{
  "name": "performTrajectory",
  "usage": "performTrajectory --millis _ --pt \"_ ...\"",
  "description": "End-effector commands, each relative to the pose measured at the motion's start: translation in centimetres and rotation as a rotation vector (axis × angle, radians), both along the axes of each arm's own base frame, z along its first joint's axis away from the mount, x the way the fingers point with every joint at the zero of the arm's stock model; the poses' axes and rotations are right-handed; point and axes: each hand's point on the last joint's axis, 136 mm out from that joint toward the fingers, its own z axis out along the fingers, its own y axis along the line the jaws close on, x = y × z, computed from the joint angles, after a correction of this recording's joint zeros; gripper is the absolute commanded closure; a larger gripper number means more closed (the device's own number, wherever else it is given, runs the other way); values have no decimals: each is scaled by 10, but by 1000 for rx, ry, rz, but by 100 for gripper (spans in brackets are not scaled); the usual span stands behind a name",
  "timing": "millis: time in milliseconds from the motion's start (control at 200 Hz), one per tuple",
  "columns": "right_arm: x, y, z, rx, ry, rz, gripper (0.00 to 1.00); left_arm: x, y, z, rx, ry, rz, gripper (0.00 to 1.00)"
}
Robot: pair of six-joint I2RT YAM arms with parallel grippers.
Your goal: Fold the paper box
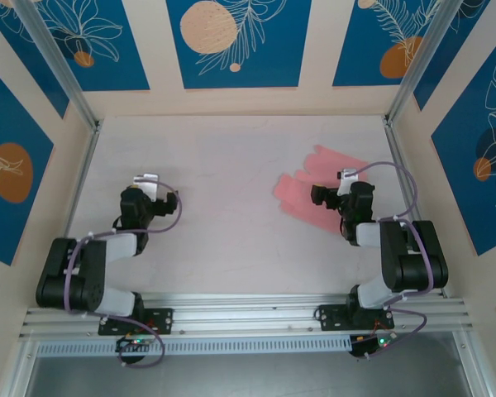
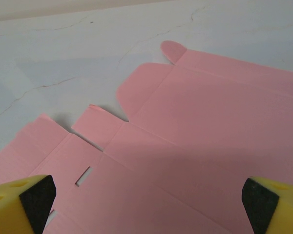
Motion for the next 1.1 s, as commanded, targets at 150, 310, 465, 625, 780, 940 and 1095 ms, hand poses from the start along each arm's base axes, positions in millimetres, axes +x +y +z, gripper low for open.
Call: performTrajectory --millis 150,310,465,625,780,940,1095 --pt "-13 -37 46 101 63 -205 0 -5 -10 73 -180 -53 -2 0" --pt "-40 -63 53 223 191 -367 0 0 -42 89 -342 -22 -59 0" --pt "-74 -87 47 361 358 -535 0 9 -106 89 -397 72 -163 0" --pt "-104 -91 26 539 510 -616 2 8 -179 80 -425 151 -274 0" --pt "-118 -79 -1 602 644 -605 11 7 -219 63 -480 231 -327 0" --pt "-120 -63 -19 659 722 -553 20 1 -244 41 -471 313 -362 0" --pt "-122 -42 -34 676 781 -516 27 -1 -249 34 -482 335 -368 0"
